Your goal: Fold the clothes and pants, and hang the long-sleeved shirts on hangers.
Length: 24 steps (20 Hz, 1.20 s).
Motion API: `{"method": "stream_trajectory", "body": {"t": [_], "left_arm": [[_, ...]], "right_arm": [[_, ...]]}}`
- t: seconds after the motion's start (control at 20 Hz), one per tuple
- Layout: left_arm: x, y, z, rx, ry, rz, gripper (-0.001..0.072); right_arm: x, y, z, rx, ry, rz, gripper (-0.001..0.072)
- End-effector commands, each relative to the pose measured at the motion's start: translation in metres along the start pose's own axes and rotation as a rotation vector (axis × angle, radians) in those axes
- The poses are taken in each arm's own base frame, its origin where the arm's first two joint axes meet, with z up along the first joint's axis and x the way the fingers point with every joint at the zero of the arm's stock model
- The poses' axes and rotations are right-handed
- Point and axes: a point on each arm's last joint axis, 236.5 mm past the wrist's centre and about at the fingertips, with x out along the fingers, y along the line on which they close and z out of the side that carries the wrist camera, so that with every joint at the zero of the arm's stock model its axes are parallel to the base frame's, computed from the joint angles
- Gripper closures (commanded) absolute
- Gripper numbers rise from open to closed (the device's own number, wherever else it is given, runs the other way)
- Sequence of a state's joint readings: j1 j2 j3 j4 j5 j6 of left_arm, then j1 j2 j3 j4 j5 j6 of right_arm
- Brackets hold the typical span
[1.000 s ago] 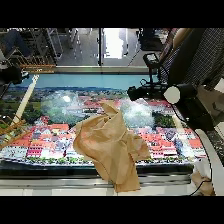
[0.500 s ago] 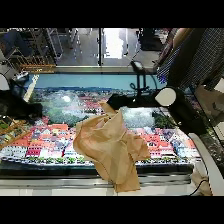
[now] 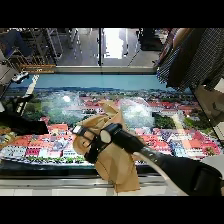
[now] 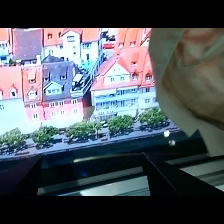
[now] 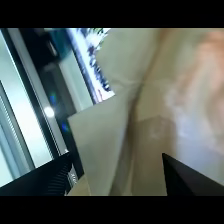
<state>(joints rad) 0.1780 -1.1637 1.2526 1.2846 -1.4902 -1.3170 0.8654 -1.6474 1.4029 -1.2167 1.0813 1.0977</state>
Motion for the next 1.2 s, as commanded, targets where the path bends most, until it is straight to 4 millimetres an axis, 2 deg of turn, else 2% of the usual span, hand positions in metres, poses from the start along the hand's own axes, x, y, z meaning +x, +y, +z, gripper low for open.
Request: {"method": "stream_trajectory", "body": {"t": [0.0, 0.05, 0.1, 0.15, 0.2, 0.25, 0.3, 0.35, 0.4, 0.45, 0.55, 0.6, 0.65, 0.7, 0.75, 0.8, 0.85, 0.9, 0.95, 1.0, 1.05, 1.15], "left_arm": [[-0.041, -0.015, 0.007, 0.037, -0.178, -0.059, 0.0017], [-0.047, -0.017, 0.006, 0.037, -0.198, -0.06, 0.0017], [-0.052, -0.022, 0.007, 0.04, -0.217, -0.075, 0.0017], [-0.055, -0.03, 0.009, 0.042, -0.232, -0.101, 0.0018], [-0.058, -0.038, 0.011, 0.043, -0.245, -0.134, 0.0018], [-0.059, -0.044, 0.012, 0.044, -0.253, -0.159, 0.0019], [-0.06, -0.048, 0.014, 0.058, -0.26, -0.175, 0.0019], [-0.061, -0.05, 0.015, 0.071, -0.266, -0.183, 0.0019], [-0.061, -0.051, 0.016, 0.088, -0.274, -0.186, 0.0019], [-0.062, -0.052, 0.019, 0.098, -0.286, -0.189, 0.0018], [-0.065, -0.066, 0.033, 0.087, -0.339, -0.259, 0.0018], [-0.067, -0.08, 0.041, 0.094, -0.367, -0.33, 0.0017], [-0.065, -0.094, 0.048, 0.107, -0.384, -0.402, 0.0017], [-0.058, -0.108, 0.053, 0.108, -0.382, -0.464, 0.0017], [-0.043, -0.119, 0.056, 0.11, -0.358, -0.496, 0.0018], [-0.02, -0.131, 0.056, 0.115, -0.321, -0.511, 0.0018], [0.004, -0.142, 0.058, 0.112, -0.293, -0.519, 0.0017], [0.033, -0.153, 0.059, 0.115, -0.262, -0.512, 0.0017], [0.061, -0.158, 0.062, 0.114, -0.234, -0.487, 0.0018], [0.091, -0.159, 0.064, 0.076, -0.197, -0.457, 0.0018], [0.118, -0.157, 0.066, 0.022, -0.165, -0.439, 0.0018], [0.155, -0.146, 0.071, -0.076, -0.118, -0.424, 0.0019]], "right_arm": [[0.05, 0.003, -0.016, -0.223, 0.117, -0.093, 0.0073], [0.056, 0.0, -0.016, -0.226, 0.119, -0.102, 0.0088], [0.061, -0.003, -0.018, -0.222, 0.125, -0.102, 0.0211], [0.062, -0.005, -0.019, -0.213, 0.126, -0.099, 0.0344], [0.056, -0.012, -0.018, -0.215, 0.134, -0.12, 0.0615], [0.04, -0.028, -0.01, -0.181, 0.123, -0.184, 0.0689], [0.007, -0.056, 0.004, -0.145, 0.097, -0.289, 0.069], [-0.045, -0.088, 0.015, -0.106, 0.063, -0.408, 0.069], [-0.105, -0.117, 0.022, -0.063, 0.016, -0.515, 0.069], [-0.174, -0.144, 0.022, -0.005, -0.057, -0.608, 0.0689], [-0.287, -0.18, -0.002, 0.155, -0.219, -0.713, 0.0687], [-0.322, -0.192, -0.021, 0.242, -0.283, -0.721, 0.065], [-0.34, -0.2, -0.044, 0.339, -0.321, -0.692, 0.0498], [-0.346, -0.206, -0.072, 0.46, -0.328, -0.633, 0.04], [-0.346, -0.211, -0.099, 0.589, -0.315, -0.574, 0.0397], [-0.343, -0.217, -0.129, 0.722, -0.296, -0.528, 0.0392], [-0.341, -0.222, -0.151, 0.814, -0.286, -0.5, 0.0313], [-0.335, -0.221, -0.166, 0.885, -0.28, -0.452, 0.0271], [-0.327, -0.216, -0.172, 0.925, -0.285, -0.379, 0.0263], [-0.316, -0.208, -0.169, 0.943, -0.295, -0.299, 0.0198], [-0.302, -0.199, -0.162, 0.952, -0.302, -0.22, 0.0181], [-0.268, -0.181, -0.148, 0.961, -0.3, -0.086, 0.012]]}}
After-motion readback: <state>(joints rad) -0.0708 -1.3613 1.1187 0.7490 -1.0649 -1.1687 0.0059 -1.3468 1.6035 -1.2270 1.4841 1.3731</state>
